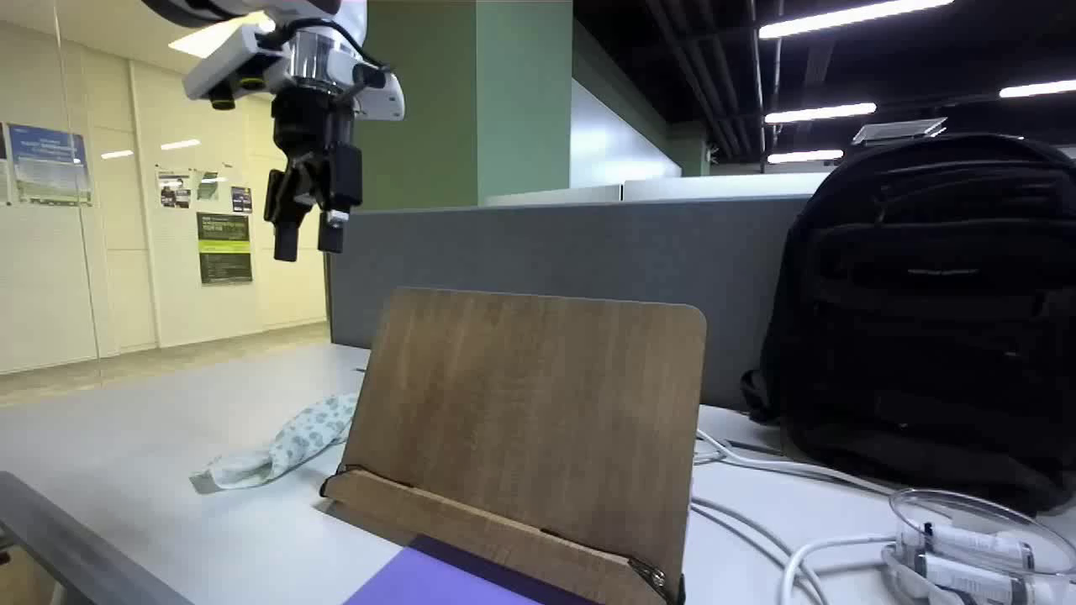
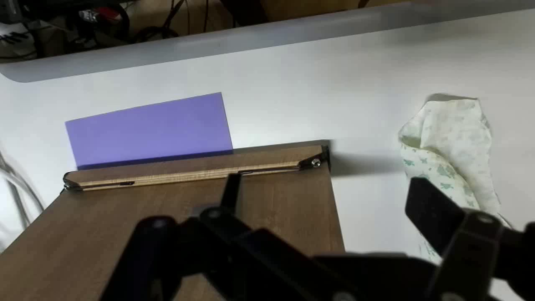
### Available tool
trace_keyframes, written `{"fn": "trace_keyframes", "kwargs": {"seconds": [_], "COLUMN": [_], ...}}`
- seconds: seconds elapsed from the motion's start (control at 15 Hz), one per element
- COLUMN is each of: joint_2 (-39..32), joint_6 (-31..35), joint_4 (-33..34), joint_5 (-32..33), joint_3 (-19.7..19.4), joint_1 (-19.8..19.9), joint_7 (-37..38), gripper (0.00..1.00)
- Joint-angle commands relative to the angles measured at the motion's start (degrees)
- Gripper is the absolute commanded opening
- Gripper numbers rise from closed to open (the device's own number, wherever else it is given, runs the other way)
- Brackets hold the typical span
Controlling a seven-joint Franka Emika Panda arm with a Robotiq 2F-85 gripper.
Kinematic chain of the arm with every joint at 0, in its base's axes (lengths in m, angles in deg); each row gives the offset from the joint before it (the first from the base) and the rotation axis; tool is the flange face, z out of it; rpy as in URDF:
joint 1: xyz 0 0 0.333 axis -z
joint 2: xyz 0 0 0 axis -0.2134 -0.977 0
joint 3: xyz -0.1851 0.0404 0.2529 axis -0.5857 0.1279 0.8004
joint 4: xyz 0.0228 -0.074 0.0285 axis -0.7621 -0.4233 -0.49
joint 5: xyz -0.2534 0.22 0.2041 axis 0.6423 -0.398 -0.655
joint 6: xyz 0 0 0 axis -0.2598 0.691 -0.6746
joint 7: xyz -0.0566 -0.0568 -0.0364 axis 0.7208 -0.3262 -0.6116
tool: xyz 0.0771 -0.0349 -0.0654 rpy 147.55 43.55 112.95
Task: Hang the cloth on the wooden stand
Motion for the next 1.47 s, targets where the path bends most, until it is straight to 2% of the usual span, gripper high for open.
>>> {"fn": "trace_keyframes", "kwargs": {"seconds": [0.0,0.53,0.87,1.13,1.4], "joint_2": [-0.1,-0.1,-4.8,-10.8,-17.2], "joint_6": [0.0,0.2,3.6,13.0,26.5], "joint_4": [0.1,0.1,-0.6,-1.7,-2.5], "joint_5": [0.3,0.3,2.6,4.6,12.9], "joint_3": [-1.2,-1.2,2.1,4.9,5.5], "joint_1": [-1.2,-1.2,-4.2,-7.8,-11.4], "joint_7": [0.2,0.2,3.9,10.7,22.1], "gripper": [1.00,1.00,1.00,1.00,1.00]}}
